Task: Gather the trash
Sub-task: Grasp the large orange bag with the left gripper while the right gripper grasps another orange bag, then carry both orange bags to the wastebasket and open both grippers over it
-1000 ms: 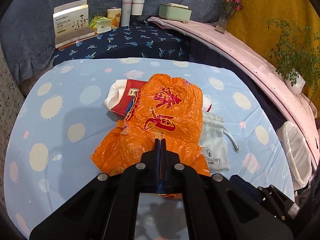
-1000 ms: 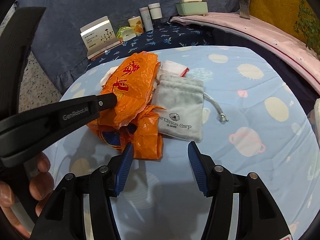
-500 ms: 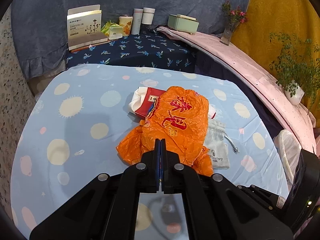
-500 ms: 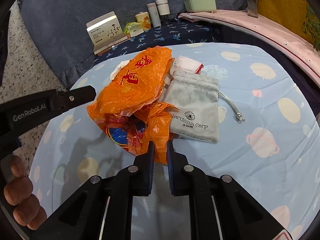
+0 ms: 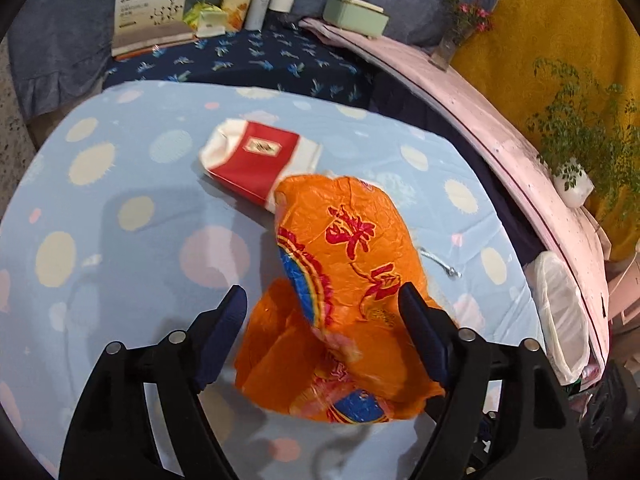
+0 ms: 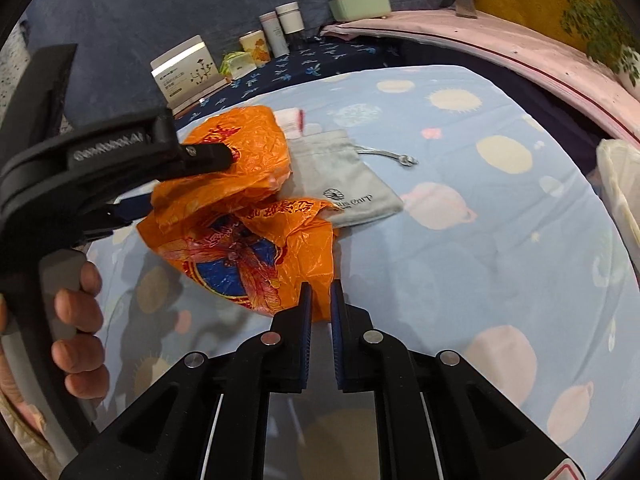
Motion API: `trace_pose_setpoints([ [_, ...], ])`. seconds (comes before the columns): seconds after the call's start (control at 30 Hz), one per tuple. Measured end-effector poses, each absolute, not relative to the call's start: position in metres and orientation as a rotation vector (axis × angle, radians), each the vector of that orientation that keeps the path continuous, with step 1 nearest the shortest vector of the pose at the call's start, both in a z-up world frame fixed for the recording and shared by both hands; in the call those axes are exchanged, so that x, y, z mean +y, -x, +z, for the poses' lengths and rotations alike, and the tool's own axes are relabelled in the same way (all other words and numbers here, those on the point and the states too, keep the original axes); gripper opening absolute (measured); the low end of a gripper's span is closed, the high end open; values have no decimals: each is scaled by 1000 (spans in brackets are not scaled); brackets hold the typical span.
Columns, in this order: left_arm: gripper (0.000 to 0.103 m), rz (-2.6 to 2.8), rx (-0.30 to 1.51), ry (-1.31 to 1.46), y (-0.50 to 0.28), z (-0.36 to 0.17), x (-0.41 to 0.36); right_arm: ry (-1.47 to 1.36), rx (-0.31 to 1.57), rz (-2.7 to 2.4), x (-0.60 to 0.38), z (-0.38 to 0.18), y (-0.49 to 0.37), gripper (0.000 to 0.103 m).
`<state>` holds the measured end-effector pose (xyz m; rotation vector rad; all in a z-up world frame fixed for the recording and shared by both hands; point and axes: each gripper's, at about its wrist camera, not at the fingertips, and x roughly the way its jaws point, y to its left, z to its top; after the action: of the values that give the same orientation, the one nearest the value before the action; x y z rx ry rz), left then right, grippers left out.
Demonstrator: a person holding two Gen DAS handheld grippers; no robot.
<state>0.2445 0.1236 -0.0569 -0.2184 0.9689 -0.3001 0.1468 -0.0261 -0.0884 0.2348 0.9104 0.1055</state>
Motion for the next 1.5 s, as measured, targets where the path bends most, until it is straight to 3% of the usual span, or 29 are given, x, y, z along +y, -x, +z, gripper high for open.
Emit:
trace_pose_setpoints([
  [0.1, 38, -328, 993, 222, -241, -65, 112, -235, 906, 95, -33, -87, -142, 9],
  [0.27, 14, -324, 948, 205, -228, -52, 104, -240, 886, 96, -40, -80, -135, 3],
  [0.9, 9, -321, 770, 221, -167, 40, 100, -267, 692, 35, -93, -5, -74, 1],
  [1.5, 8, -469, 715, 108, -131, 86, 16, -273, 512, -159, -194, 65, -44, 1],
])
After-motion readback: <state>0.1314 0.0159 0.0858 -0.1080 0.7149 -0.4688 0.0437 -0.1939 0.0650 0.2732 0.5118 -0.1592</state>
